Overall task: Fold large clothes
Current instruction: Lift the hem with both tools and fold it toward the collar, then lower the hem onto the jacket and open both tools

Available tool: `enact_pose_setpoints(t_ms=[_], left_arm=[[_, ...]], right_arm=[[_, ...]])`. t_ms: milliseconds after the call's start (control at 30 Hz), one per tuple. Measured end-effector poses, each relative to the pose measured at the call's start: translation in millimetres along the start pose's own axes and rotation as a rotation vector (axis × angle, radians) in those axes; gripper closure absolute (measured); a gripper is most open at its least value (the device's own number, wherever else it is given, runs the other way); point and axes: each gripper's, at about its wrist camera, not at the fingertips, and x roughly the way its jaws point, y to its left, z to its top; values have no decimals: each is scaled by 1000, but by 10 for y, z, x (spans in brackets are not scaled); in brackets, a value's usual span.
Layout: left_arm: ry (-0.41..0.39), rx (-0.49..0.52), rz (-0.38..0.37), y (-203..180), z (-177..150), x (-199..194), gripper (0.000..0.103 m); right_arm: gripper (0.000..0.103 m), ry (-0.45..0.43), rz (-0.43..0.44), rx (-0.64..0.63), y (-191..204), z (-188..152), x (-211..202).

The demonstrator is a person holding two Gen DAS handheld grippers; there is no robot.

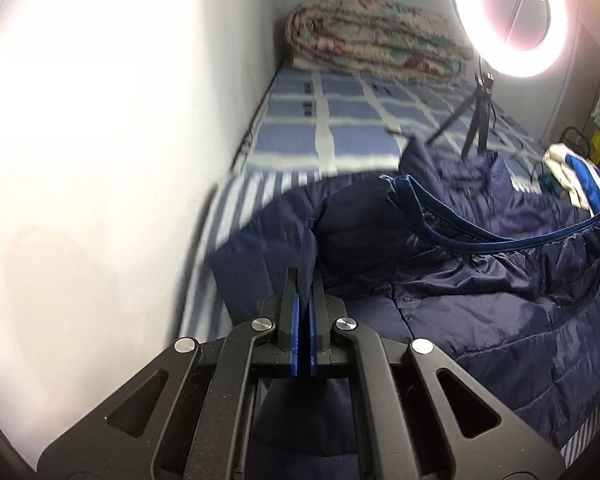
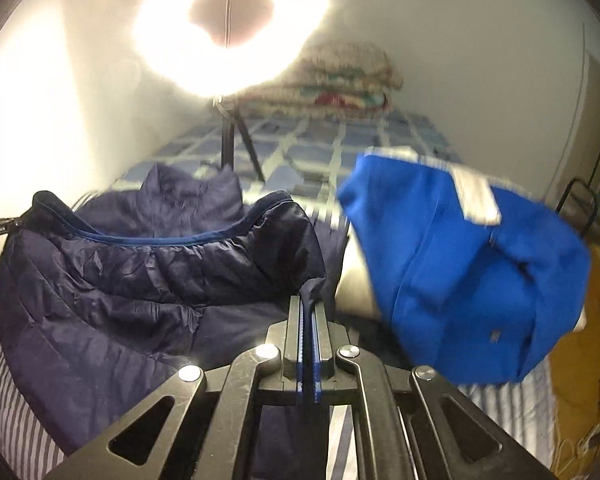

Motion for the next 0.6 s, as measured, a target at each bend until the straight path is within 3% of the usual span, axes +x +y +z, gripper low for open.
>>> enact_pose_setpoints(t_ms=[300,467,567,600], left_arm=[[-59,14,105,-55,721,604,102],[2,10,190,-141,646,1242,101],[57,46,262,-237,545,1534,94],[60,51,278,-257,538,1556,87]], right_arm=[[103,0,-197,-42,81,627,759],[103,49,-304,-113,224,632,1219],[103,93,-354,-180,308,556,1416],[102,106,-369,-193,320,538,1455]])
